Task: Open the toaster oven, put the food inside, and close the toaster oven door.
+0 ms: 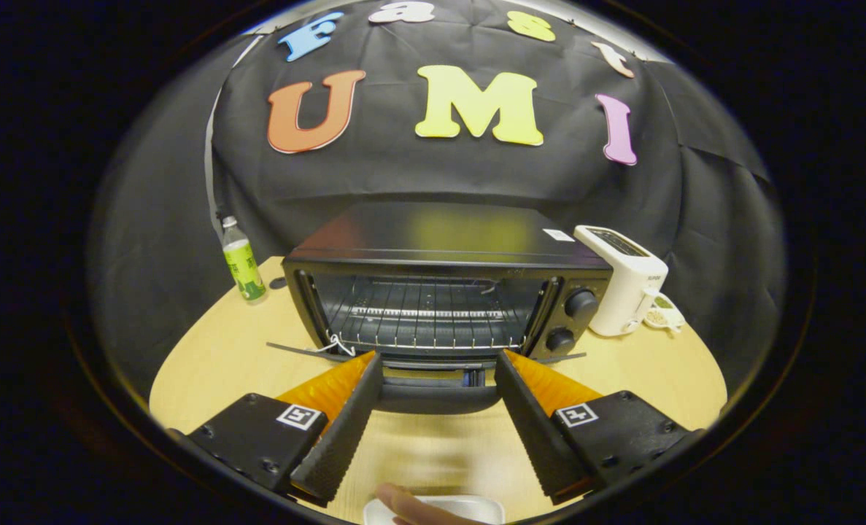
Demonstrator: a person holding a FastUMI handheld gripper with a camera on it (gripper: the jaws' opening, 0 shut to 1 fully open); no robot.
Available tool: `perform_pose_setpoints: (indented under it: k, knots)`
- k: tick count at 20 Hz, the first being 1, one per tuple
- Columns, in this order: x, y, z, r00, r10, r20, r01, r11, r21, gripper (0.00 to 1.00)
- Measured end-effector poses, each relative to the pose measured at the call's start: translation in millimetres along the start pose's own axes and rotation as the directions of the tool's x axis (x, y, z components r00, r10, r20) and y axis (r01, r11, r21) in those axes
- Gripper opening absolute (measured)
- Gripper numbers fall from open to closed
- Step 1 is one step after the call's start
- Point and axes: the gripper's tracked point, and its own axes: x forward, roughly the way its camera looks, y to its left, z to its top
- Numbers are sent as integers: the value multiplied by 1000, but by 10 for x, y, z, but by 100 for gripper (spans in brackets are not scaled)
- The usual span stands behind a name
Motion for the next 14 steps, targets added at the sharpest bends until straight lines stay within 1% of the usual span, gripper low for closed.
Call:
perform_pose_setpoints:
  k: [2, 5, 8, 10, 11, 14]
  knots:
    - [-31, 3, -96, 1000, 0, -13, 0, 1000, -8, 100]
    - [-91, -2, -300, 998, 11, -64, -13, 1000, -24, 100]
    - [-153, 2, -576, 985, 60, -159, -58, 998, 14, 100]
    - [-195, 31, -753, 968, 120, -219, -104, 991, 84, 100]
    - [-210, 6, -783, 966, 130, -222, -108, 988, 106, 100]
    - [-352, -178, -828, 972, 118, -203, -94, 988, 124, 100]
